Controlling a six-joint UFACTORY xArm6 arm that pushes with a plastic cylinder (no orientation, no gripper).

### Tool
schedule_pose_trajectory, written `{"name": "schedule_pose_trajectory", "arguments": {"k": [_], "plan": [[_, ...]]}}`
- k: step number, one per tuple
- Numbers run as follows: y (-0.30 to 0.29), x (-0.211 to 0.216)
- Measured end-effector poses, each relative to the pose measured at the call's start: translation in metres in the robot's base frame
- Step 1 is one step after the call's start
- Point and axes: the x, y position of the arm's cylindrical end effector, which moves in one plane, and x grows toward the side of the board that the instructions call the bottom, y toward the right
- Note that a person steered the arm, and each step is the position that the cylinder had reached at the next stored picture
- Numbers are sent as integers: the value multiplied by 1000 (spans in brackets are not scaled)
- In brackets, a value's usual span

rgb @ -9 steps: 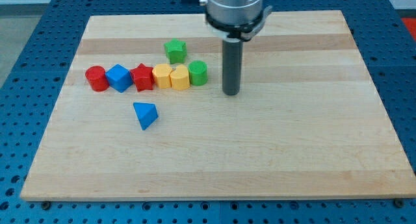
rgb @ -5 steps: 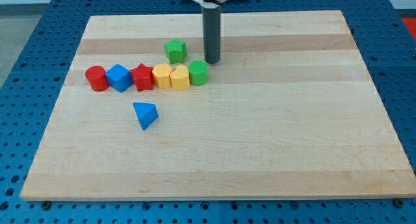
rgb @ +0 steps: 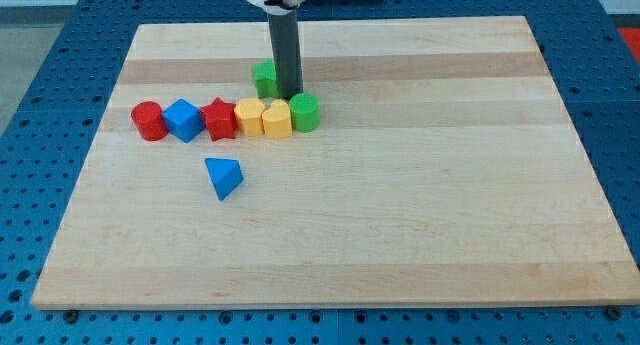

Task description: Nudge the green circle a little bit down

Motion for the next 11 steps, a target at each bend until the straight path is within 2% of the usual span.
{"name": "schedule_pose_trajectory", "arguments": {"k": [7, 8, 11], "plan": [[4, 13], [4, 6], [26, -59]]}}
